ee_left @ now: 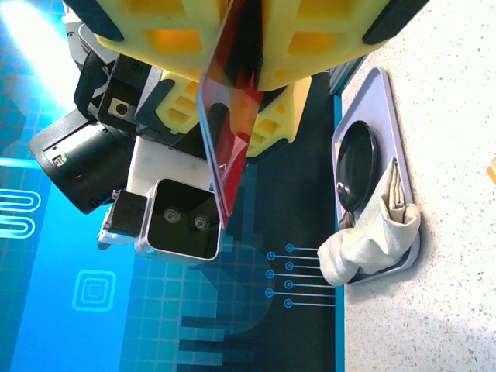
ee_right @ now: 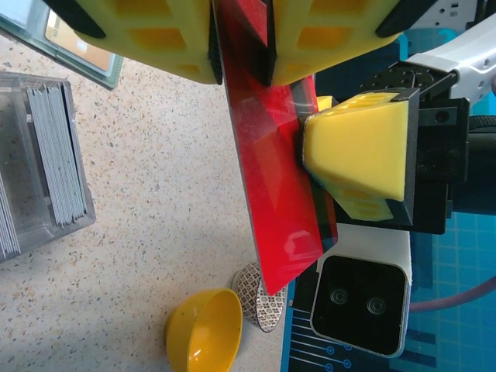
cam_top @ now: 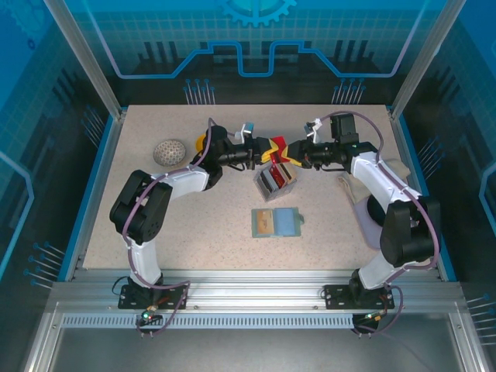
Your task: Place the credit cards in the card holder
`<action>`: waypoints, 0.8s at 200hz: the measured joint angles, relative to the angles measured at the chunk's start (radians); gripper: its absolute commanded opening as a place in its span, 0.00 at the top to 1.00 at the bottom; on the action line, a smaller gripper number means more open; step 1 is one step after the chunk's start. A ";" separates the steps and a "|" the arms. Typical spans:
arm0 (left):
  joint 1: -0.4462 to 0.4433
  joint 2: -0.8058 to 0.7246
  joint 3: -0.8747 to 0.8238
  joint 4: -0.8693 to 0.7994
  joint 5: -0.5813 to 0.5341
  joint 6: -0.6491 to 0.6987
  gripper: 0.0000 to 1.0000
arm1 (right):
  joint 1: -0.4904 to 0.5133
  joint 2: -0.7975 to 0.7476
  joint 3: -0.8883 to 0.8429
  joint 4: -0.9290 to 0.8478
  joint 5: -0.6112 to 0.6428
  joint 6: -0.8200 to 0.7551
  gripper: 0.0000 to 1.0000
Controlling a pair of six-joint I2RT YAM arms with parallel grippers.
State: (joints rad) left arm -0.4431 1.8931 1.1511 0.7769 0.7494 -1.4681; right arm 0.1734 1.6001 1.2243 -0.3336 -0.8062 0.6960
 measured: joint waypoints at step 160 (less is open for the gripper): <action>0.023 -0.002 -0.061 -0.017 -0.031 0.008 0.94 | -0.026 -0.044 -0.001 -0.018 0.127 0.007 0.92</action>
State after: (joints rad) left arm -0.4206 1.8915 1.0897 0.7601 0.7185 -1.4597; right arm 0.1471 1.5558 1.2236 -0.3511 -0.6796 0.7033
